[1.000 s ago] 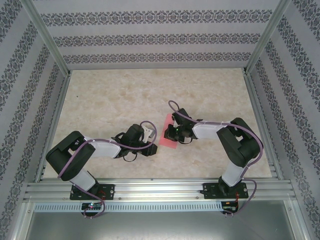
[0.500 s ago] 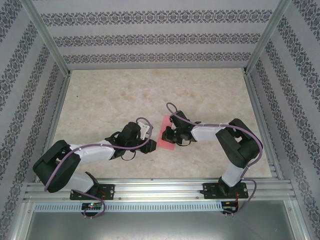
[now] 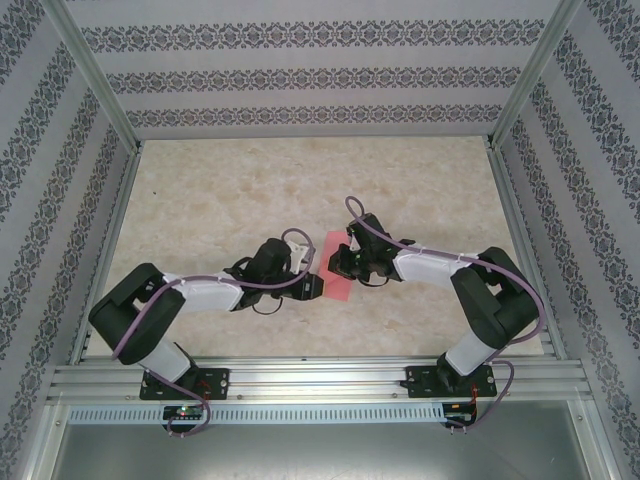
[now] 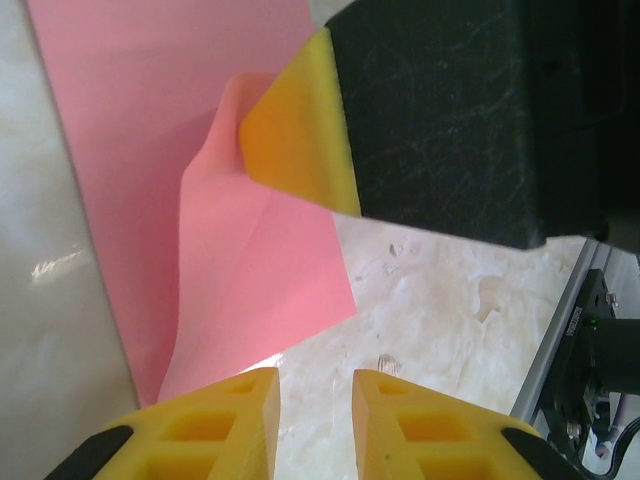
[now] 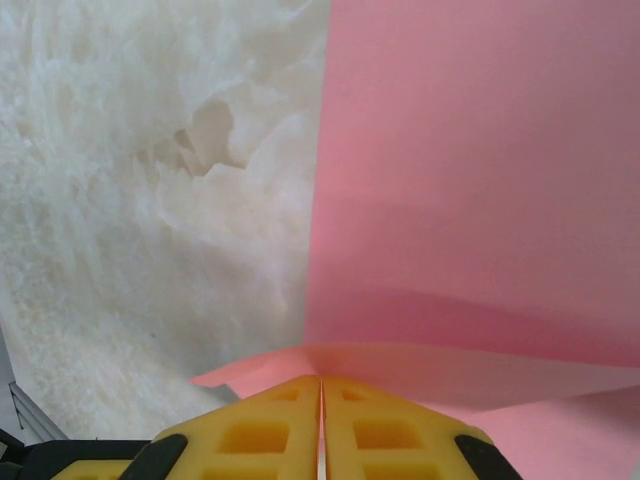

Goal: Fold a paper plane with a square sheet of paper (fold left side to right side)
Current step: Fold the triangle a second time at the center of the table.

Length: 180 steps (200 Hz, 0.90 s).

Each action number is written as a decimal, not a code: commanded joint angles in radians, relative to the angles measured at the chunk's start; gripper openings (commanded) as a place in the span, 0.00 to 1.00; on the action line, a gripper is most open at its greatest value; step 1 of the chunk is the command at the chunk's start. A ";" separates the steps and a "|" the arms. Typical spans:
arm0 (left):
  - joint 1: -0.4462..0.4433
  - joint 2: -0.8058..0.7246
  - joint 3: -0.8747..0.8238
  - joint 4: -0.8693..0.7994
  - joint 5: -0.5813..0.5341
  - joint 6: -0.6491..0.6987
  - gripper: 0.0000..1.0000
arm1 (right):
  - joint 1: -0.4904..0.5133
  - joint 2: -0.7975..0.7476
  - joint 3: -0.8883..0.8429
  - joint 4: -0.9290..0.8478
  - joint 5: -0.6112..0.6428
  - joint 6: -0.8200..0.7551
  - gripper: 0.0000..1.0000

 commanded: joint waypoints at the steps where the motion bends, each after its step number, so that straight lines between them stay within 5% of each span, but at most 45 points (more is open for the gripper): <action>1: 0.007 0.043 0.052 0.076 0.034 -0.015 0.26 | -0.007 0.026 0.010 0.006 -0.016 -0.025 0.10; 180: 0.007 0.199 0.083 -0.060 -0.042 0.074 0.24 | -0.048 0.100 0.009 -0.071 0.046 -0.103 0.10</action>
